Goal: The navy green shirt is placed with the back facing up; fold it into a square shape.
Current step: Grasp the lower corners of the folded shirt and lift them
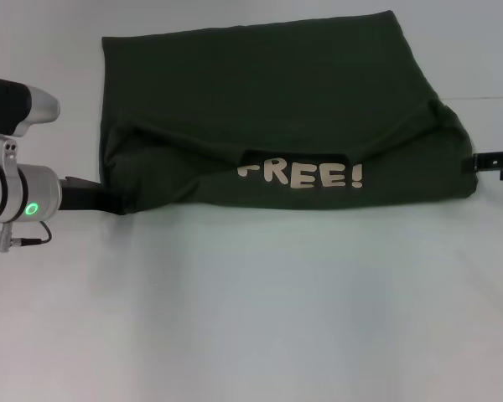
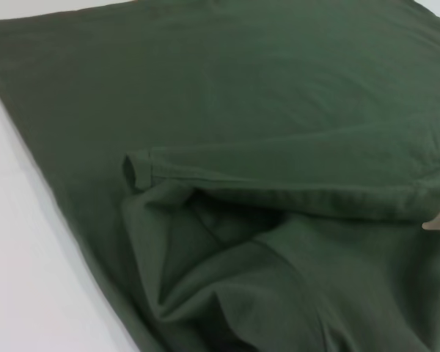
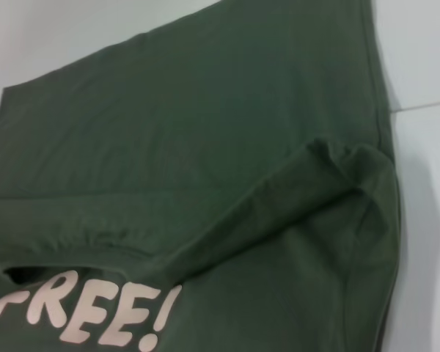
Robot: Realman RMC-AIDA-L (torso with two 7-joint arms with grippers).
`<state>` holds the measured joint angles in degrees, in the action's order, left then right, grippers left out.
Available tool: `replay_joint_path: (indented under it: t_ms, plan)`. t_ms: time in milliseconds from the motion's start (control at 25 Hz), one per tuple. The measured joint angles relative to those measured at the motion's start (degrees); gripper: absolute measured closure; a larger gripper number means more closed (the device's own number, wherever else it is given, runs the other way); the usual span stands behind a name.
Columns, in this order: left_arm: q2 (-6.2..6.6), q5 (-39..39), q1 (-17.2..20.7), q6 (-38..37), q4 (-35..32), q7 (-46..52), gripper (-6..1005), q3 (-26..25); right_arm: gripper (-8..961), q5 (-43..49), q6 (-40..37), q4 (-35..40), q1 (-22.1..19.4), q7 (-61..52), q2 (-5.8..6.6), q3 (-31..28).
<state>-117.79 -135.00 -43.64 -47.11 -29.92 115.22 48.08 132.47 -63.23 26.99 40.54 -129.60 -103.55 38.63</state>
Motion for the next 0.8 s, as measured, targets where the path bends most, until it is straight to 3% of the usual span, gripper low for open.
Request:
replay_joint_path:
  t_ms: [800]
  plan:
    - [0.67,0.0,-0.83,0.01,1.61,0.0,970,-0.08,29,0.24,9.9,-2.09,1.22,2.12,-4.51,2.07]
